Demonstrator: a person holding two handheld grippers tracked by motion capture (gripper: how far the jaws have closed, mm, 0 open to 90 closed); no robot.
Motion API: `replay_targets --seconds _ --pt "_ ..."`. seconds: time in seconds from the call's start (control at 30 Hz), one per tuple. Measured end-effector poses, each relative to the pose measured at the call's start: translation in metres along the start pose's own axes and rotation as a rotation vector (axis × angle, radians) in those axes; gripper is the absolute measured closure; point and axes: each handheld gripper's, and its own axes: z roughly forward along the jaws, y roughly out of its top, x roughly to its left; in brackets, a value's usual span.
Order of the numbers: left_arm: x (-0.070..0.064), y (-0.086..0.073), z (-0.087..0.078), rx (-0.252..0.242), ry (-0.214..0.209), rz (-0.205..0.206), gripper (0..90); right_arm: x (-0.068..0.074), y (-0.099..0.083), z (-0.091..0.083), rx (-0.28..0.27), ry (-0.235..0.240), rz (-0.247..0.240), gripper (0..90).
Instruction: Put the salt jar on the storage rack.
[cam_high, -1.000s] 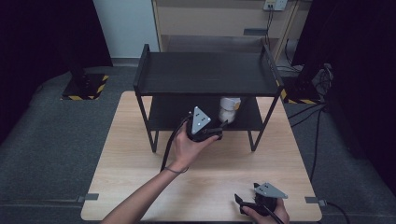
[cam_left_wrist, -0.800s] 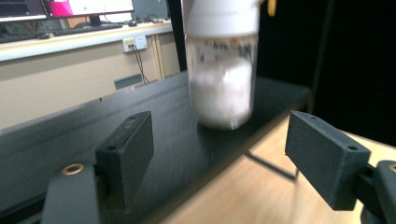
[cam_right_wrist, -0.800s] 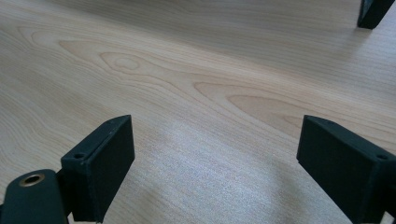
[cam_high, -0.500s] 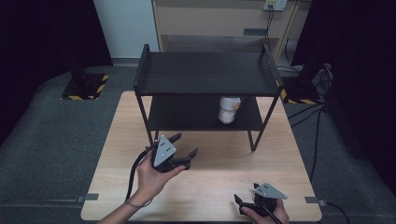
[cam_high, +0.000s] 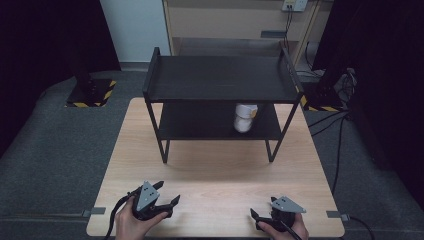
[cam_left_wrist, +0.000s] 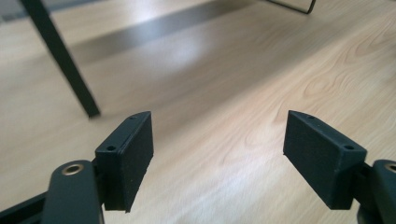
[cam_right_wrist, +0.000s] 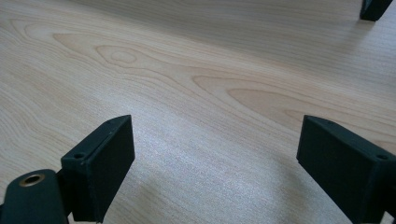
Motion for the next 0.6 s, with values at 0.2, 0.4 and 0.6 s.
replay_targets --seconds 0.2,0.4,0.6 --pt "0.0016 -0.0066 0.0011 0.011 0.006 -0.032 23.1 -0.0006 -0.0004 -0.0003 0.000 -0.002 -0.001 11.6" --pt "0.0013 -0.0076 0.0020 0.001 -0.002 -0.037 22.9 -0.0012 -0.0008 -0.0016 -0.008 -0.009 -0.003 11.5" --pt "0.0014 -0.0082 0.0025 -0.006 -0.003 -0.036 22.5 -0.0010 -0.0010 -0.0011 -0.012 -0.008 -0.007 11.5"
